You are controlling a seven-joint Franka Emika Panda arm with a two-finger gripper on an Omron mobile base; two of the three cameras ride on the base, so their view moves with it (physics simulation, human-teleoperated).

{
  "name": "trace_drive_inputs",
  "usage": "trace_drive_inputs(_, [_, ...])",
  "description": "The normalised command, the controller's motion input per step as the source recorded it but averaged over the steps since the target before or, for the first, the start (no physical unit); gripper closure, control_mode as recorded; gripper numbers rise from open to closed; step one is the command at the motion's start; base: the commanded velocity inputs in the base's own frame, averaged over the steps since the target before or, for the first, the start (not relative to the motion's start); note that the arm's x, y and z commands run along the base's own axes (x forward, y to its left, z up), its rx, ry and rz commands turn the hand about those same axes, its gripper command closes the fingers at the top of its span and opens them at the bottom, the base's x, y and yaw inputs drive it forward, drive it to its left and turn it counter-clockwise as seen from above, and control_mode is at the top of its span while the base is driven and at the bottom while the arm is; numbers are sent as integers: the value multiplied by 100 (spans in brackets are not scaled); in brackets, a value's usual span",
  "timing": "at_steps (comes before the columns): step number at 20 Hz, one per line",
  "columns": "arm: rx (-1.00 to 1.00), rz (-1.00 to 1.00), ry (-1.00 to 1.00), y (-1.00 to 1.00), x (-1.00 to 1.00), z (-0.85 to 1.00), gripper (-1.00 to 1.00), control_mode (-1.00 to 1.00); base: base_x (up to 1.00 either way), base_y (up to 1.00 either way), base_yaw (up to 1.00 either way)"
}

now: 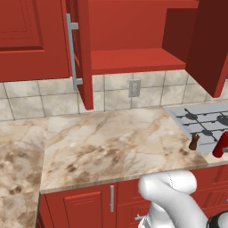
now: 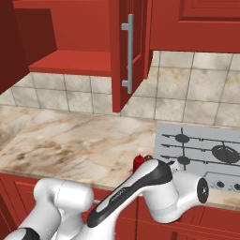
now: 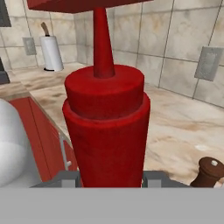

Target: Take 2 condiments from the cabinet and move them on the counter near the stove.Make sure the condiments are lined up with each other, next to each other.

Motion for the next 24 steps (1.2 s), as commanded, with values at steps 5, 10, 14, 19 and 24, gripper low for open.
trace_drive_inputs(5, [0,-1,3,-4,14,-10,100,-100,0,0,0])
trace_drive_inputs(10, [1,0,5,0,13,-7,100,-100,0,0,0])
trace_drive_inputs(14, [2,0,7,-3,18,-9,100,-100,0,0,0])
trace_drive_inputs(19, [4,0,5,-12,10,-8,100,-100,0,0,0])
trace_drive_inputs(24, [4,0,3,-11,6,-7,100,-100,0,0,0])
